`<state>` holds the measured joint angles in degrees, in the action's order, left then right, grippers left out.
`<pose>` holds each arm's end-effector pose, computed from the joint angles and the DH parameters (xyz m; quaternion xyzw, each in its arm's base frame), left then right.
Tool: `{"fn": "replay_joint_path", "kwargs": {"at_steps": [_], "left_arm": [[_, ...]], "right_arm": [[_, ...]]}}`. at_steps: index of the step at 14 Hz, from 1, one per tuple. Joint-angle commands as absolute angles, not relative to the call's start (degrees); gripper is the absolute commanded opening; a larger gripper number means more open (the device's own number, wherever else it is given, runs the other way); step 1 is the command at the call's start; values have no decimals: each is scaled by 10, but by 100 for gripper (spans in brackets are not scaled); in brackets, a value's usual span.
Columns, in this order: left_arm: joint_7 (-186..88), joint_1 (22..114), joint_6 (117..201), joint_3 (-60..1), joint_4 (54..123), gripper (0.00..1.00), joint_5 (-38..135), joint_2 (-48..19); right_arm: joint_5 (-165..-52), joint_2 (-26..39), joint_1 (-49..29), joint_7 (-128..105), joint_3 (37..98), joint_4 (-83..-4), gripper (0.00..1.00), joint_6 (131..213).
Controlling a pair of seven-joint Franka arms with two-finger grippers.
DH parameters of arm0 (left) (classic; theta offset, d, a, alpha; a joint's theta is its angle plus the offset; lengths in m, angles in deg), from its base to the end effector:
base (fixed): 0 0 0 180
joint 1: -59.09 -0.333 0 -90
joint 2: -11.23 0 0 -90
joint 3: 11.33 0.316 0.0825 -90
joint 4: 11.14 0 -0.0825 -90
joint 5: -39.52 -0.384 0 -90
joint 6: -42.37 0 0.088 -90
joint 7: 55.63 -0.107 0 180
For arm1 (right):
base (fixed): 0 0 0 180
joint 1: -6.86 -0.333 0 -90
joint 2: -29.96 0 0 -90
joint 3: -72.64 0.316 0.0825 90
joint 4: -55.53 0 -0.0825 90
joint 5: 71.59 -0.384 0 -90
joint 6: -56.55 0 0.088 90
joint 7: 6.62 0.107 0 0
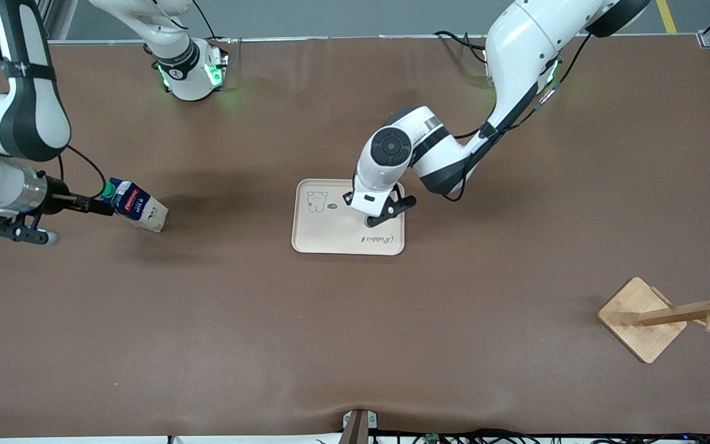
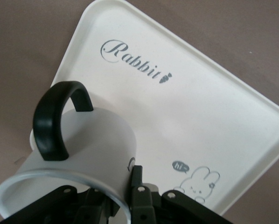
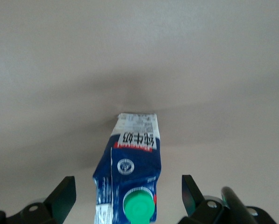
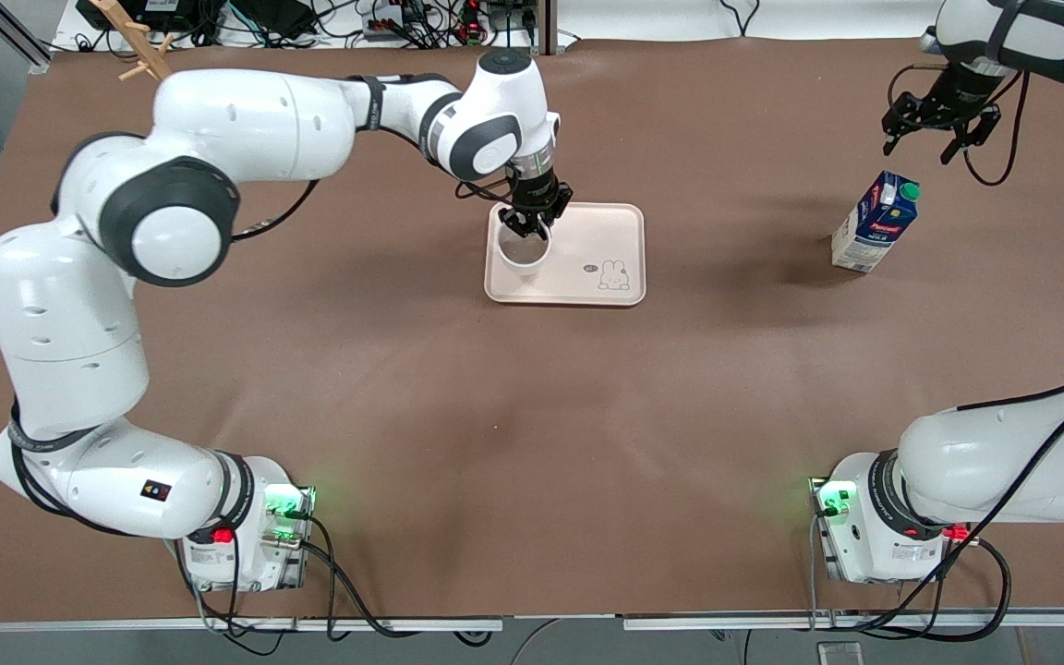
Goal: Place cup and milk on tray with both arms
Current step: 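Lower the mug onto the tray while the right gripper grasps the carton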
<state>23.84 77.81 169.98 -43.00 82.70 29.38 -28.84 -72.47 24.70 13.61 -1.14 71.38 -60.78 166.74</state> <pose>0.4773 -0.4916 0.2552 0.9632 0.2483 -0.0934 0.0432 0.5415 -0.0749 0.3871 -0.9878 0.1203 0.0990 0.0081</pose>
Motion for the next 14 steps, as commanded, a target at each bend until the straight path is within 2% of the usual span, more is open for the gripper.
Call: {"fn": "replay_joint_path", "kwargs": {"at_steps": [1, 6, 8, 12, 13, 14], "left_arm": [[252, 789, 1674, -417, 804, 0, 290, -302], [254, 791, 1670, -417, 805, 0, 290, -318], [253, 792, 1669, -417, 809, 0, 294, -321], [248, 793, 1649, -417, 808, 2, 294, -330], [249, 797, 1648, -417, 806, 18, 295, -331], [248, 797, 1647, -417, 806, 45, 295, -330]], "right_arm": [[-724, 294, 136, 42, 718, -657, 100, 1673], [-724, 301, 125, 103, 718, -691, 100, 1694], [-724, 301, 125, 102, 718, -716, 100, 1739], [-723, 300, 126, 102, 718, -731, 100, 1745], [-723, 299, 126, 102, 718, -738, 96, 1747], [-723, 299, 126, 102, 718, -741, 82, 1751]]}}
